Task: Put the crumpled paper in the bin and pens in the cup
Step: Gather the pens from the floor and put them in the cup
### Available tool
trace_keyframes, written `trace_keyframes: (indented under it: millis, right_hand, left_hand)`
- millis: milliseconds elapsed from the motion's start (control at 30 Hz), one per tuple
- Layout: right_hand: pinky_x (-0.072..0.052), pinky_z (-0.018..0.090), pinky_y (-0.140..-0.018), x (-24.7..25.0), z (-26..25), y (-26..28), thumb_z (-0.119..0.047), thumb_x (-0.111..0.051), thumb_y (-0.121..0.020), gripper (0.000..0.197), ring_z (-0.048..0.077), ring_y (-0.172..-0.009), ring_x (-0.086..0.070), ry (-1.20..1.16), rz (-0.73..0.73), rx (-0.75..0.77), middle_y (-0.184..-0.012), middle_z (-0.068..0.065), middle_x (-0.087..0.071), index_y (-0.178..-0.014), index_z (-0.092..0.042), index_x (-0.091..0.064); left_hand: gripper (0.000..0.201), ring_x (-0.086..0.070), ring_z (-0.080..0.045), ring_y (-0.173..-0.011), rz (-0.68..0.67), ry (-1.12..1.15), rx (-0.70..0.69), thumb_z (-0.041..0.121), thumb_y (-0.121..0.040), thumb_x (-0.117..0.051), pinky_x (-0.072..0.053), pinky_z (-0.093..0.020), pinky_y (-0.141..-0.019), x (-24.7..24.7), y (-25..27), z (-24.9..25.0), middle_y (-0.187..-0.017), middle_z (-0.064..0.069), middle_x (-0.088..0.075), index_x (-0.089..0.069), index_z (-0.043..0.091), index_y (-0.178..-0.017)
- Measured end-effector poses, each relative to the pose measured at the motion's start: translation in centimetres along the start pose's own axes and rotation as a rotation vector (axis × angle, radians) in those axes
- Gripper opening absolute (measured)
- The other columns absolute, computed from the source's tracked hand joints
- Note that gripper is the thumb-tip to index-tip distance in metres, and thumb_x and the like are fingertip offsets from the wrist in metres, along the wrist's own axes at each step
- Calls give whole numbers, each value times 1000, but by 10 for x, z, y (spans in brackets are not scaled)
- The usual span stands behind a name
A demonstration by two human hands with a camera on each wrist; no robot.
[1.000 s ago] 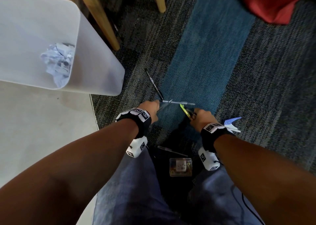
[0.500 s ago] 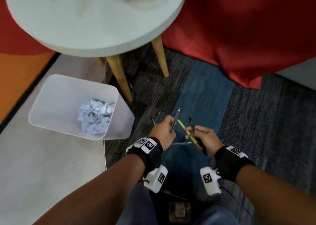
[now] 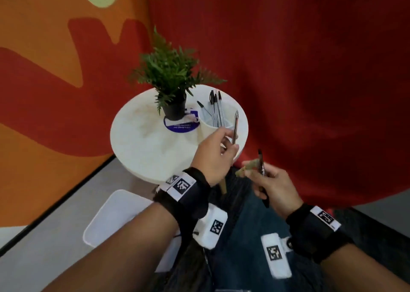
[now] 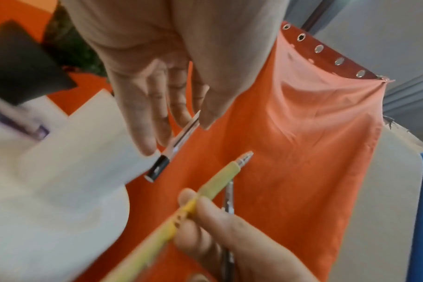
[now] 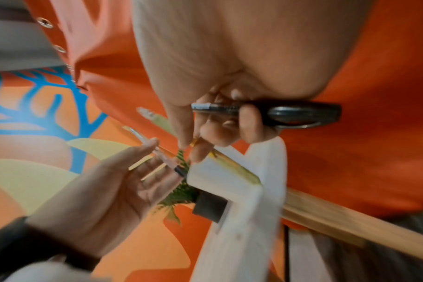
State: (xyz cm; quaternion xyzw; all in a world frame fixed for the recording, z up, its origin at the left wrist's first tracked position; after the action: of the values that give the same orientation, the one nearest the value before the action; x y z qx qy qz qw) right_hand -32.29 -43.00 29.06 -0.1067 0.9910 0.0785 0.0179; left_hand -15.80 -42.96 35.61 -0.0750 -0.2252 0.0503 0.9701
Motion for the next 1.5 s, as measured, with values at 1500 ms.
trace_keyframes:
  millis: [1500]
  right_hand:
    - [-45,30,-61,-54,-104,-150,-40,-76,-76,20,20,-68,-57,944,120,115,-76,4,-66,-82,-23,-69]
  left_hand:
    - [25,-52,-28,-107,73,-503,186,14,-87,-57,-44,-38,-89,46,-94,-28,-116,-3,-51,-47,25,-107]
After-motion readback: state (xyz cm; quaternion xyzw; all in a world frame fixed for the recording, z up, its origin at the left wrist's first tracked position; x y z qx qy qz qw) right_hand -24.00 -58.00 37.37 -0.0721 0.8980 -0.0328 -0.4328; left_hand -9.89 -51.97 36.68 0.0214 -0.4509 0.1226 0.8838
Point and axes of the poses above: each hand's wrist, its own y-axis away from the middle knuckle, its own x-axis out of the back of the hand, z = x × y, the point moved 4 cm from there along -y, towards the middle knuckle
